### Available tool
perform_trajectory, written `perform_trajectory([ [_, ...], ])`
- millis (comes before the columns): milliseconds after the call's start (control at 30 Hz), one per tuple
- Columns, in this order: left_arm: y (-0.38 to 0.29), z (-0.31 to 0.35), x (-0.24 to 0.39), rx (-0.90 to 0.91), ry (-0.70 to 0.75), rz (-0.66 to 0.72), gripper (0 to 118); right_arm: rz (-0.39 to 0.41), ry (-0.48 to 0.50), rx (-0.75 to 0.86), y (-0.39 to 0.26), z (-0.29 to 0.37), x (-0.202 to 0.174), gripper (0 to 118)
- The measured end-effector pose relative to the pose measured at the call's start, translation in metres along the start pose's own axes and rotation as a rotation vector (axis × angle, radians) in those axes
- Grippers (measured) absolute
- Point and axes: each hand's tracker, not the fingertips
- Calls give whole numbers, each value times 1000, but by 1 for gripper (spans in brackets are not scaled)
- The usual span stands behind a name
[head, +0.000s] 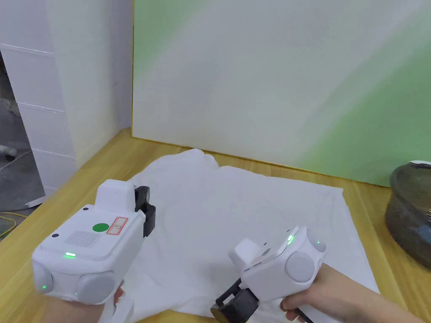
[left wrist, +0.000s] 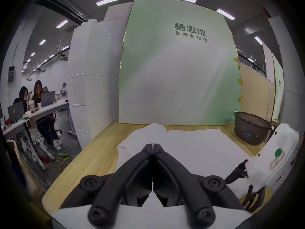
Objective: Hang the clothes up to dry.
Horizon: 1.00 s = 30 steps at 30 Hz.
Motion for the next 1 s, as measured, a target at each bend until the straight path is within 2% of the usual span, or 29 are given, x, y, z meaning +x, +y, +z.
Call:
perform_trajectory([
  [100, -1, 2, -1, 15, 16, 7, 2, 78, 91, -80, 5, -15, 0, 112],
  [233, -1, 5, -1, 8, 23, 34, 2, 169, 104, -129, 12, -23, 3, 107],
  [267, -1, 6, -2, 8, 22, 33, 2, 180, 102, -135, 13, -25, 4, 104],
  [367, -2, 4, -1, 9, 30, 20, 2, 179, 100, -182, 12, -31, 11, 81],
  [400, -1, 4, -1, 10, 30, 18, 2, 204, 120, -150, 11, -28, 12, 81],
  [467, 0, 4, 0, 20, 31, 19, 2, 199, 113, -152, 9, -25, 13, 72],
  [533, 3, 4, -1, 29, 32, 20, 2, 196, 114, -131, 8, -19, 17, 44],
  [567, 4, 4, -1, 29, 32, 21, 2, 217, 107, -107, 7, -17, 18, 22],
  [600, 6, 3, -1, 29, 28, 20, 2, 233, 64, -90, 5, -17, 19, 6],
  [633, 7, 2, -1, 29, 28, 21, 2, 246, 16, -76, 4, -18, 19, 6],
  [700, 8, 2, -2, 34, 27, 24, 2, 217, 81, -85, 0, -15, 24, 6],
  [1000, 17, 3, -16, 60, 52, 27, 2, 175, 70, -8, -30, 11, 23, 6],
])
